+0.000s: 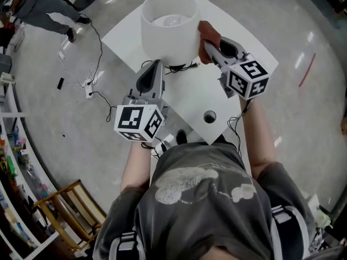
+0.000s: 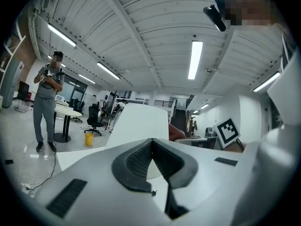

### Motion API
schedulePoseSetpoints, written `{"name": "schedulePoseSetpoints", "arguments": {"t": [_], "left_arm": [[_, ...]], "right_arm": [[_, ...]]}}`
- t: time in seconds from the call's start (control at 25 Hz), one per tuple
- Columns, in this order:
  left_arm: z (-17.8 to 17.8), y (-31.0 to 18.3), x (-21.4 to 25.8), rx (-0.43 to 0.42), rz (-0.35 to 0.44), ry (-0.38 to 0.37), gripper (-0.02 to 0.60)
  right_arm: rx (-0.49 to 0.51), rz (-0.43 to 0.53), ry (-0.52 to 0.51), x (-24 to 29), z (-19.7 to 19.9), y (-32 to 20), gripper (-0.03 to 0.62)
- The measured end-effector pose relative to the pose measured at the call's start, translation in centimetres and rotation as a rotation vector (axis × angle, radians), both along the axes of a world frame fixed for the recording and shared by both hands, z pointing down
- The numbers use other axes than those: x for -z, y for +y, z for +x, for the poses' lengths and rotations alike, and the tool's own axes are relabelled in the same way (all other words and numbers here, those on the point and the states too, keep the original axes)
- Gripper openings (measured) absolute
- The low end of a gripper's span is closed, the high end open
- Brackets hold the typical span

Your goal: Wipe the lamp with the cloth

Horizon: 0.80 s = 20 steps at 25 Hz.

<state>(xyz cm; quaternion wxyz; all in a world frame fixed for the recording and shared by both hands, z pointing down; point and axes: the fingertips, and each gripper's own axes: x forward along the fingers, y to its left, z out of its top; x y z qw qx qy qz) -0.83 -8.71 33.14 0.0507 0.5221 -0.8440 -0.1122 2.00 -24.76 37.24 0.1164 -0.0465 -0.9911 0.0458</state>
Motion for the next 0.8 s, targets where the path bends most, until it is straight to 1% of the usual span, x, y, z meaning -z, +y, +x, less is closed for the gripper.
{"name": "schedulePoseSetpoints", "arguments": {"t": [0.08,0.24,0.44,0.56,0.64,0.8], "left_arm": [[0.4,0.1,-0.7,-0.022,-0.011,0.011,0.008],[1.0,-0.3,-1.2,-0.037,-0.026,0.018,0.008],[1.9,-0.7,-1.1,-0.007,-0.034,0.013,0.008],[2.8,-1.0,-0.6,0.012,-0.043,0.007,0.008],[3.8,-1.2,-0.1,0.019,-0.055,-0.005,0.008],[4.5,-1.1,0.6,0.050,-0.066,-0.009,0.008]], "right_arm": [[-0.024,-0.035,0.030,-2.1,0.8,0.1,0.092],[-0.031,-0.086,0.091,-5.7,2.2,-0.1,0.092],[-0.014,-0.099,0.145,-8.1,3.4,-0.3,0.092],[0.013,-0.084,0.152,-7.7,4.0,-0.4,0.092],[0.027,-0.086,0.139,-6.6,4.8,-0.5,0.092],[0.054,-0.108,0.066,-2.9,5.3,-0.4,0.092]]}}
